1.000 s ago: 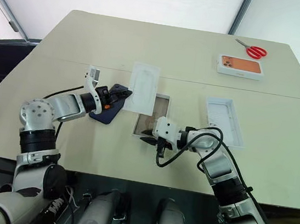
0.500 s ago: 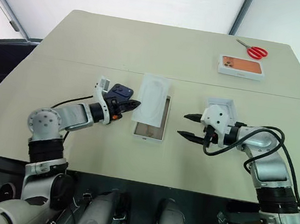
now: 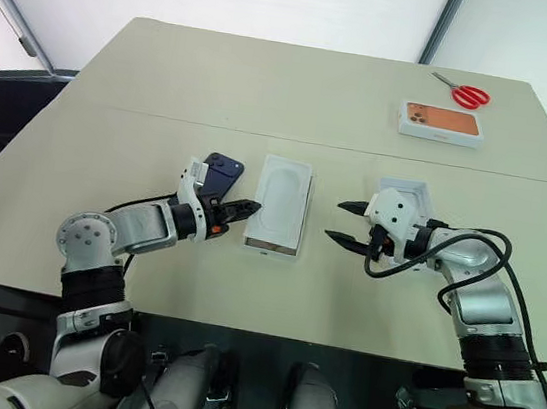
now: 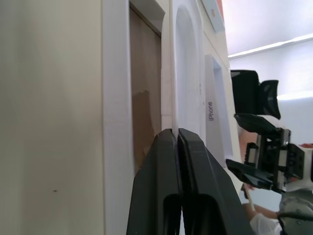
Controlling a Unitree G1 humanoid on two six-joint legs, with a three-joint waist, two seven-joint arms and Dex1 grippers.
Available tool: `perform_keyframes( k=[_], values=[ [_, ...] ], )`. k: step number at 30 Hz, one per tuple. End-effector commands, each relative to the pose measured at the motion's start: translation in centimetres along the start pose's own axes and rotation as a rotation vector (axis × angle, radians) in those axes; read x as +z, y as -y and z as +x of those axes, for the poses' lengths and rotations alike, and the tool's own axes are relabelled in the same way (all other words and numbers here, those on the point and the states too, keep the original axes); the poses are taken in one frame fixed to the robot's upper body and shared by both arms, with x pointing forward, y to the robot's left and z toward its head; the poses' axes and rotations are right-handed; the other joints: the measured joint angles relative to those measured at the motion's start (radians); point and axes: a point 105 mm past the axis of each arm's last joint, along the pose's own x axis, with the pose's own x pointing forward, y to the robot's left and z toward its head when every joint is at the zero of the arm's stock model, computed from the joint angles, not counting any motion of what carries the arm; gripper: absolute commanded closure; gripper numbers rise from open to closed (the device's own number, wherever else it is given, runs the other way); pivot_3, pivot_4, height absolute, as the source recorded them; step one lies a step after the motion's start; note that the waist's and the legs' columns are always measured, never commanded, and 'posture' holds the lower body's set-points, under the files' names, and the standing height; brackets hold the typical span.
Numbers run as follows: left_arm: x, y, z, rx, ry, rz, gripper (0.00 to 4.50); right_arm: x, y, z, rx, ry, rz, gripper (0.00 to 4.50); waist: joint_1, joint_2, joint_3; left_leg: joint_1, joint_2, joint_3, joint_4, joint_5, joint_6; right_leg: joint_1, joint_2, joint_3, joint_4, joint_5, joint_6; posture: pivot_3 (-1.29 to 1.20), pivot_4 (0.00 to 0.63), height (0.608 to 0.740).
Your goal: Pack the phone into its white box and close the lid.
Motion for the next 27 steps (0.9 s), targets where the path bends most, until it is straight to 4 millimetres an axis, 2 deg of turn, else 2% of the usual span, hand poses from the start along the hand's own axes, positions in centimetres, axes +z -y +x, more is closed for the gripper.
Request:
perform_keyframes(
  k=[1, 6, 8, 11, 14, 19, 22, 27],
  values=[
    [0.3, 1.3, -0.2, -0.051, 0.009, 0.030, 2.61, 1.4, 0.7, 0.3, -0.019, 0.043, -0.048, 1.53, -0.001, 0.000, 0.000, 0.000, 0.000, 0.000, 0.000, 0.000, 0.000, 0.000, 0.000, 0.000, 0.000, 0.000, 0.000, 0.00, 0.150, 0.738],
    [0.8, 1.1, -0.7, -0.035, 0.010, 0.055, 0.03, 1.6, 0.9, 0.6, -0.025, 0.048, -0.050, 1.53, 0.000, 0.000, 0.000, 0.000, 0.000, 0.000, 0.000, 0.000, 0.000, 0.000, 0.000, 0.000, 0.000, 0.000, 0.000, 0.00, 0.150, 0.738],
    [1.4, 1.1, -1.1, -0.041, 0.018, 0.058, 0.03, 1.6, 0.9, 0.8, -0.026, 0.047, -0.056, 1.53, -0.001, 0.000, 0.000, 0.000, 0.000, 0.000, 0.000, 0.000, 0.000, 0.000, 0.000, 0.000, 0.000, 0.000, 0.000, 0.00, 0.150, 0.738],
    [3.3, 1.5, -1.9, -0.051, 0.064, 0.103, 0.03, 2.1, 1.1, 1.2, -0.035, 0.062, -0.050, 1.53, -0.002, 0.000, 0.000, 0.000, 0.000, 0.000, 0.000, 0.000, 0.000, 0.000, 0.000, 0.000, 0.000, 0.000, 0.000, 0.00, 0.150, 0.738],
    [4.9, 2.5, -2.4, -0.086, 0.098, 0.137, 0.03, 2.5, 1.5, 1.5, -0.050, 0.079, -0.044, 1.53, -0.001, 0.000, 0.000, 0.000, 0.000, 0.000, 0.000, 0.000, 0.000, 0.000, 0.001, 0.000, 0.000, 0.000, 0.000, 0.00, 0.150, 0.738],
    [5.7, 3.9, -2.4, -0.123, 0.139, 0.219, 0.03, 2.7, 1.7, 2.0, -0.053, 0.076, -0.052, 1.53, 0.000, 0.000, 0.000, 0.000, -0.001, 0.000, 0.000, 0.000, 0.000, 0.000, 0.000, 0.000, 0.000, 0.000, 0.000, 0.00, 0.150, 0.738],
    [7.3, 3.5, -3.7, -0.074, 0.233, 0.314, 0.03, 3.8, 2.2, 2.7, -0.072, 0.104, -0.054, 1.53, -0.008, 0.000, 0.000, 0.000, 0.000, 0.000, 0.000, 0.000, 0.000, 0.000, 0.001, 0.000, 0.000, 0.000, 0.000, 0.00, 0.150, 0.738],
    [10.2, 2.1, -6.2, 0.013, 0.351, 0.481, 0.03, 4.9, 1.6, 4.5, -0.056, 0.111, -0.061, 1.53, -0.025, 0.000, 0.000, 0.000, 0.000, 0.000, -0.002, 0.001, -0.002, -0.001, 0.001, 0.000, 0.001, 0.000, 0.000, 0.00, 0.150, 0.738]
  ],
)
